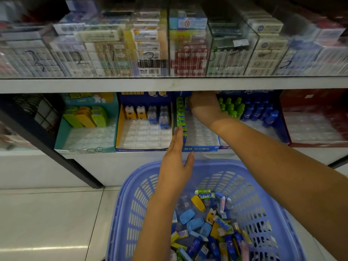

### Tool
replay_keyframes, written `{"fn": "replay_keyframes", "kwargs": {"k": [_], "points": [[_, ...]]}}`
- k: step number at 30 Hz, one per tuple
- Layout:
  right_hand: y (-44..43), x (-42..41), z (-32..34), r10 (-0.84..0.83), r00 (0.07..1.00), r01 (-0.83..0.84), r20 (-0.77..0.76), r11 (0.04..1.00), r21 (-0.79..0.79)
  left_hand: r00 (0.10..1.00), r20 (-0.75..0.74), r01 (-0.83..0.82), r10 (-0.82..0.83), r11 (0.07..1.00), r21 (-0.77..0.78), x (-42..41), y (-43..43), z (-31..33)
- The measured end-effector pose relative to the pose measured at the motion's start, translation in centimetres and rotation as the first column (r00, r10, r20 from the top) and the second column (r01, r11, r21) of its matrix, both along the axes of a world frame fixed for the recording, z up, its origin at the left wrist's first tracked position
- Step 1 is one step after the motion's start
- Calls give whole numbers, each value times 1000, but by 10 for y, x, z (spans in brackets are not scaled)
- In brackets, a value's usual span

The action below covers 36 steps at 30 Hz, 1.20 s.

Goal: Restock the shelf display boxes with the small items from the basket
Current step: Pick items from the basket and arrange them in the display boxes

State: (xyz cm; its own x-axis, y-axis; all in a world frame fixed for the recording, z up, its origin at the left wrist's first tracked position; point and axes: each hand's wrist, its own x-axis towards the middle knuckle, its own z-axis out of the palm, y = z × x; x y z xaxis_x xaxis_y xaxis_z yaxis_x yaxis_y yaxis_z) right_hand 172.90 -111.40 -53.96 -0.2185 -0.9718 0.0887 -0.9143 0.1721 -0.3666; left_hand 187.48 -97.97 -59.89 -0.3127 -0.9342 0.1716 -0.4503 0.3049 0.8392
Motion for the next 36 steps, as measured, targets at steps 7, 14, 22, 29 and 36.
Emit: {"fn": "replay_keyframes", "kwargs": {"k": [7,14,22,29,36], "points": [[40,-2,25,172,960,-174,-220,985,8,962,-191,-217,195,971,-101,5,20,7],[176,-26,-60,52,949,-131,312,962,240,968,250,-23,-36,973,230,-5,42,-68],[237,-37,-215,60,997,14,-53,525,851,598,475,175,-645,684,708,-15,104,-155],[236,-21,-239,187,970,42,-158,510,859,580,453,165,-677,642,749,-13,103,-170],[216,-4,-234,120,984,0,-129,731,682,611,400,131,-683,585,800,-10,99,-182]]}}
